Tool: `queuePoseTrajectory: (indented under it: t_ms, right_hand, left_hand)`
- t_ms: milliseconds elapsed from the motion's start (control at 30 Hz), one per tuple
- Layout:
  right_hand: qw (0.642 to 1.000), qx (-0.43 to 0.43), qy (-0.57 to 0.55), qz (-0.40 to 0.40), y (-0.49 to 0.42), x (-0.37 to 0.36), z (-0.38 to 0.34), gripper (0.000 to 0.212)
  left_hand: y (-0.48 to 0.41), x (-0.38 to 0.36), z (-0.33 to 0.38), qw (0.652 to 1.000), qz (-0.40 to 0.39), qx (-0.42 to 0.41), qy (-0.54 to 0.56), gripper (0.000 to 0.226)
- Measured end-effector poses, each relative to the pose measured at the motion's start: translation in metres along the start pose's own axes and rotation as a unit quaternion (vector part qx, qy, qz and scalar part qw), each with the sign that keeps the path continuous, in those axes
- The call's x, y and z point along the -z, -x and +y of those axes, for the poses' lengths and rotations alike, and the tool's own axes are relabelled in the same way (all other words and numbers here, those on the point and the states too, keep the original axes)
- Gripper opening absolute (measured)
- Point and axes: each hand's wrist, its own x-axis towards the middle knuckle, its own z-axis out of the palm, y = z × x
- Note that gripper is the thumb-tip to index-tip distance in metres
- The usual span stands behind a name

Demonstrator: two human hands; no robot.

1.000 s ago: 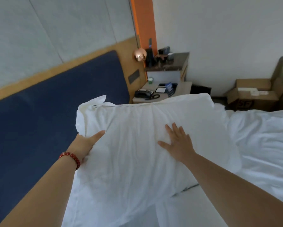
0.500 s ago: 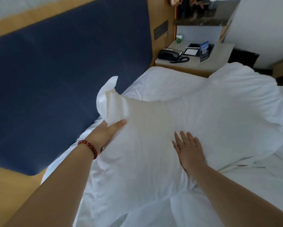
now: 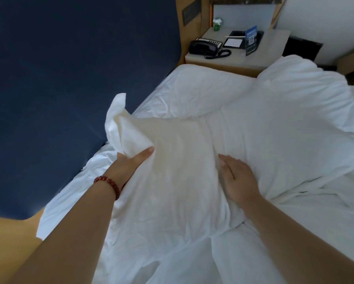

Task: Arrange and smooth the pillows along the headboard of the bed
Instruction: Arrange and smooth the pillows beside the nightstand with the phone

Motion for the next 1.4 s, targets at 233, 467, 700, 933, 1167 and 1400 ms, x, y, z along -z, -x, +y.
queuePoseTrajectory:
  t_ms: [233,467,700,933,1167,1400]
  right_hand:
    - [0.953,-0.072,0.270,0.117,-0.027,0.081,0.021,0.069]
    - [0.940,-0.237,0.243,-0.017,-0.079,0.153,0.080,0.120]
    - [0.948,-0.223,0.226,-0.019,-0.080,0.145,0.091,0.118]
    - [0.954,-0.233,0.189,-0.012,-0.092,0.148,0.107,0.099]
    - [0.942,-0.246,0.225,-0.020,-0.112,0.148,0.124,0.091]
    - [0.935,-0.258,0.244,-0.002,-0.127,0.151,0.138,0.114]
  left_hand:
    - [-0.008,-0.001,-0.006,1.000,0.002,0.002,-0.003,0.081]
    - [-0.007,-0.018,0.004,0.999,0.010,-0.008,-0.048,0.094]
    - [0.010,-0.071,0.030,0.991,0.033,-0.051,-0.120,0.131]
    - [0.036,-0.153,0.065,0.955,0.030,-0.165,-0.246,0.132]
    - [0.024,-0.200,0.063,0.929,0.019,-0.194,-0.315,0.138]
    - [0.006,-0.227,0.043,0.912,0.031,-0.194,-0.361,0.138]
